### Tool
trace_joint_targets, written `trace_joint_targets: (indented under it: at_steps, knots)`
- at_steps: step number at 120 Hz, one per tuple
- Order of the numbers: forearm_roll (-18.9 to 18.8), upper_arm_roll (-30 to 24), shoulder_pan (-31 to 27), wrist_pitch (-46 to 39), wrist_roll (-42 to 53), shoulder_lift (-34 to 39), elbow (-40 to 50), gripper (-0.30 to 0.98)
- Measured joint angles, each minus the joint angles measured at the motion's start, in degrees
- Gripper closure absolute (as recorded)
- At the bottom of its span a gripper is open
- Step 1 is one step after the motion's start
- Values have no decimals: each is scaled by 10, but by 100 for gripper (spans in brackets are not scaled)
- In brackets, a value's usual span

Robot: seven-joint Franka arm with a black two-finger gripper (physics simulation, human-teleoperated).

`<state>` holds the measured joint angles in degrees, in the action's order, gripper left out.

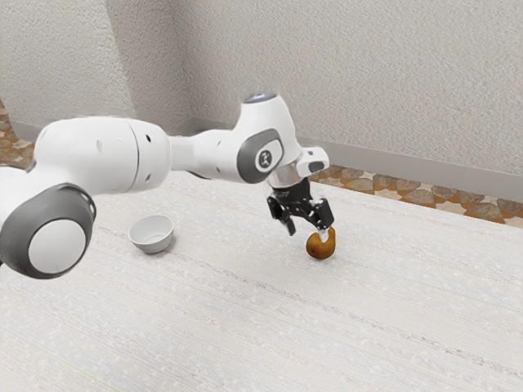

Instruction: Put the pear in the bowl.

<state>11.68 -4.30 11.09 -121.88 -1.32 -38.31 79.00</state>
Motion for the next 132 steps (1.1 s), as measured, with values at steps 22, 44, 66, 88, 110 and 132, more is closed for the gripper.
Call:
trace_joint_targets:
  at_steps: [22, 44, 66, 88, 110, 132]
  knots:
    - [-2, 0, 3, -39, -7, -27, -15, 10]
    - [-3, 0, 1, -69, -12, -60, -35, 13]
    - [-3, 0, 0, -94, -15, -83, -49, 13]
    - [-3, 1, -1, -109, -18, -106, -66, 14]
    - [-3, 1, -1, -117, -20, -116, -72, 17]
    - [-4, 1, 0, -121, -22, -119, -75, 27]
